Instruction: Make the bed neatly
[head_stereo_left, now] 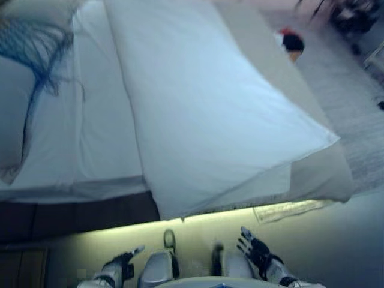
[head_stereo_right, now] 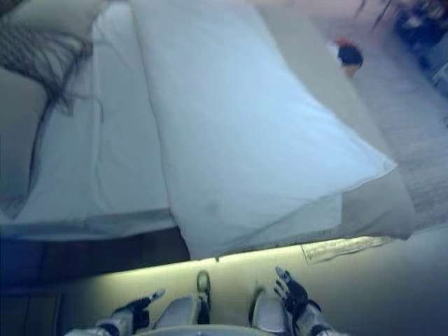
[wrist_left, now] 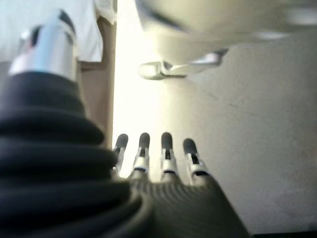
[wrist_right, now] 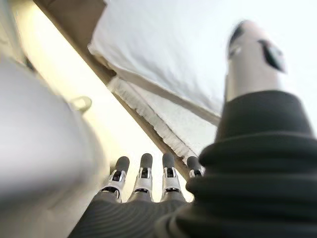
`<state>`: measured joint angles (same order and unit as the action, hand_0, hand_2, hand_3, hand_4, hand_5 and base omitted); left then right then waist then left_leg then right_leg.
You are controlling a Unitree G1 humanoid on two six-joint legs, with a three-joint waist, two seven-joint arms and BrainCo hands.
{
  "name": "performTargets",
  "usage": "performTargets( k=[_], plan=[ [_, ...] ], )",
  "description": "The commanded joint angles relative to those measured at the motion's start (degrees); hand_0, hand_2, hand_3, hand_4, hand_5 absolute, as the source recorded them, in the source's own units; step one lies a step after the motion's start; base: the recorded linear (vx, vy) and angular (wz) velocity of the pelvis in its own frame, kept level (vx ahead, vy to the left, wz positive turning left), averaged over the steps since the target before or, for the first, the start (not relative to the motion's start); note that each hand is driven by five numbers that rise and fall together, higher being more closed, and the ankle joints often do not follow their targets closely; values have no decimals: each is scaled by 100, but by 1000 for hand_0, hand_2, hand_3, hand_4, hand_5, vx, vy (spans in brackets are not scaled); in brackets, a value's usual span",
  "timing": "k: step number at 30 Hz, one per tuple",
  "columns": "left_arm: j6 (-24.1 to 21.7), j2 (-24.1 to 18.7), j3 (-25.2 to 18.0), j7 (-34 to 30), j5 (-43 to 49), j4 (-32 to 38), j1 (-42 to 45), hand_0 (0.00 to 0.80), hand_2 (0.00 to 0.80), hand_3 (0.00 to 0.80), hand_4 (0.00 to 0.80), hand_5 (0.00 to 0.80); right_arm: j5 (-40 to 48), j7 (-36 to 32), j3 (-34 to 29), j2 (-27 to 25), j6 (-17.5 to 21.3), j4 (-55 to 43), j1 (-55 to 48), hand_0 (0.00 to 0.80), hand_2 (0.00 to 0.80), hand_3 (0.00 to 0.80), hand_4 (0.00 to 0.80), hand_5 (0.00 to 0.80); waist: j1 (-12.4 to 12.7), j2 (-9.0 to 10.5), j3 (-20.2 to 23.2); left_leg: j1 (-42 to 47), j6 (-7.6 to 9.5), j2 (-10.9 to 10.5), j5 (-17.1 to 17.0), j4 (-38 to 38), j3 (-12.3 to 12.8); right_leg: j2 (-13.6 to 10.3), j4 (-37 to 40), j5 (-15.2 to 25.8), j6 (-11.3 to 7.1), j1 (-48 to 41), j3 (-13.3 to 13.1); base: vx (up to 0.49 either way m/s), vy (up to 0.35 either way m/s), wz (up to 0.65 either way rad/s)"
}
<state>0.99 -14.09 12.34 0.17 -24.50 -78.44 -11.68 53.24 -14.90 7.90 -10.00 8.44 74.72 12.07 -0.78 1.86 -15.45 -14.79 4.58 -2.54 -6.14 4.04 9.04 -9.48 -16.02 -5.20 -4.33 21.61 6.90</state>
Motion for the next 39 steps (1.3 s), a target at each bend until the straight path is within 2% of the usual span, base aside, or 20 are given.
performTargets(
  k=[1, 4, 9, 19, 28, 35, 39],
  plan=[
    [-10, 260, -22, 91, -177, 145, 76, 0, 0, 0, 0, 0, 183, 268, -156, -247, 219, -330, 338, 0, 0, 0, 0, 0, 42, -154, -431, -220, -517, 312, 681, 1304, -4, -108, 417, 969, -109, -426, 36, 114, -74, 85],
    [6, 331, 148, 98, -58, 111, 35, 0, 0, 0, 0, 0, 625, 298, -232, -305, 323, -464, 489, 0, 0, 0, 0, 0, 85, -164, -470, -236, -570, 293, 766, 1355, -181, -127, 359, 890, -92, -470, 126, 93, -81, 43],
    [-33, 281, 279, 113, -205, 20, -191, 0, 0, 0, 0, 0, 938, 308, -196, -316, 446, -658, 871, 0, 0, 0, 0, 0, 137, -180, -526, -320, -577, 195, 723, 1255, -332, -139, 295, 867, -38, -315, 281, -12, -29, -12],
    [-23, 38, 276, -86, -325, -28, -313, 0, 0, 0, 0, 0, 1310, 583, -473, -698, 129, -489, 1473, 0, 0, 0, 0, 0, 229, -280, -735, -772, -585, 147, 849, 1737, -478, -197, -218, 714, 30, 119, 361, -3, -25, 9],
    [-68, -3, 280, -128, -504, 103, -342, 0, 0, 0, 0, 0, 1656, 685, -707, -963, 44, -408, 1700, 0, 0, 0, 0, 0, 195, -340, -941, -1305, -558, 212, 1027, 2261, -334, -172, -598, 640, 73, 638, 343, -32, 14, -5],
    [-57, -60, 340, -181, -717, 254, -560, 0, 0, 0, 0, 0, 1500, 1073, -759, -1330, -341, -149, 2032, 0, 0, 0, 0, 0, 142, -436, -1085, -1739, -540, 277, 1103, 2545, -260, -129, -873, 597, 107, 1114, 214, -37, 13, -14],
    [-126, -56, 386, -156, -827, 343, -680, 0, 0, 0, 0, 0, 1711, 1089, -740, -1354, -367, -112, 2052, 0, 0, 0, 0, 0, 111, -487, -1187, -1908, -522, 269, 1142, 2641, -248, -119, -1008, 576, 116, 1311, 167, -38, -6, -5]
  ],
)
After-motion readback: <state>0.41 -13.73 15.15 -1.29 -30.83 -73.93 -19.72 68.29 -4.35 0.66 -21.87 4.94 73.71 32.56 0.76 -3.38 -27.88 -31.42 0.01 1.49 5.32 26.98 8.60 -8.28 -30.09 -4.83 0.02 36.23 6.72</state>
